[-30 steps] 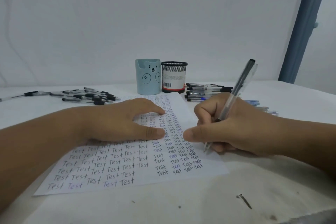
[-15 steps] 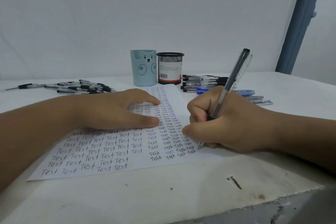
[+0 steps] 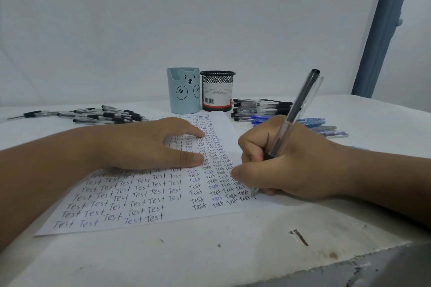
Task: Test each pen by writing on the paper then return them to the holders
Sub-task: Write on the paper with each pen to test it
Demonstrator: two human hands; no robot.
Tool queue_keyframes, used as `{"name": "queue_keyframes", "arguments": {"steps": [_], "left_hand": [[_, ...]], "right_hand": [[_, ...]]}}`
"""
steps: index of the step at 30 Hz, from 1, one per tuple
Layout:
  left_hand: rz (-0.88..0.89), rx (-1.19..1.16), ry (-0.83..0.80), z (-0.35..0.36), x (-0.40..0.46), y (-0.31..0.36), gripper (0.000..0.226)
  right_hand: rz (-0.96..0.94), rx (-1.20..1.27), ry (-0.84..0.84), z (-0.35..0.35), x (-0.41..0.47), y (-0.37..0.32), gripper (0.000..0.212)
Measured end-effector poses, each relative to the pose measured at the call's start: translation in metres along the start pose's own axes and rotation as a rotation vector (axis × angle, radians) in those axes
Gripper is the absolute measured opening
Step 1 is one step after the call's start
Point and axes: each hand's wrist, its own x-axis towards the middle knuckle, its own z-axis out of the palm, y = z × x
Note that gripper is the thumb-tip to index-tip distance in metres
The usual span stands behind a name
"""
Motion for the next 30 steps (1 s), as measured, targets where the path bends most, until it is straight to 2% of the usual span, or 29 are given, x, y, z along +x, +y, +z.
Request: {"name": "queue_keyframes", "arguments": {"steps": [7,13,30], "left_hand": [[0.005,0.024,0.008,-0.0013,-0.0005,-0.0001,0.063],[0.018,-0.005,-0.014,-0.0029,0.0015,-0.0054,0.068],[0.028,-0.022,-0.007,-0.0016,0.001,-0.0077,0.061]], "right_hand": [[-0.025,-0.026,0.031,-0.0014,-0.0002,0.0018,0.048],[-0.014,0.001,-0.005,-0.0019,0.0005,0.0028,0.047],[-0.076,-0.004,-0.031,-0.0031,0.0016,0.0058,0.049]]}}
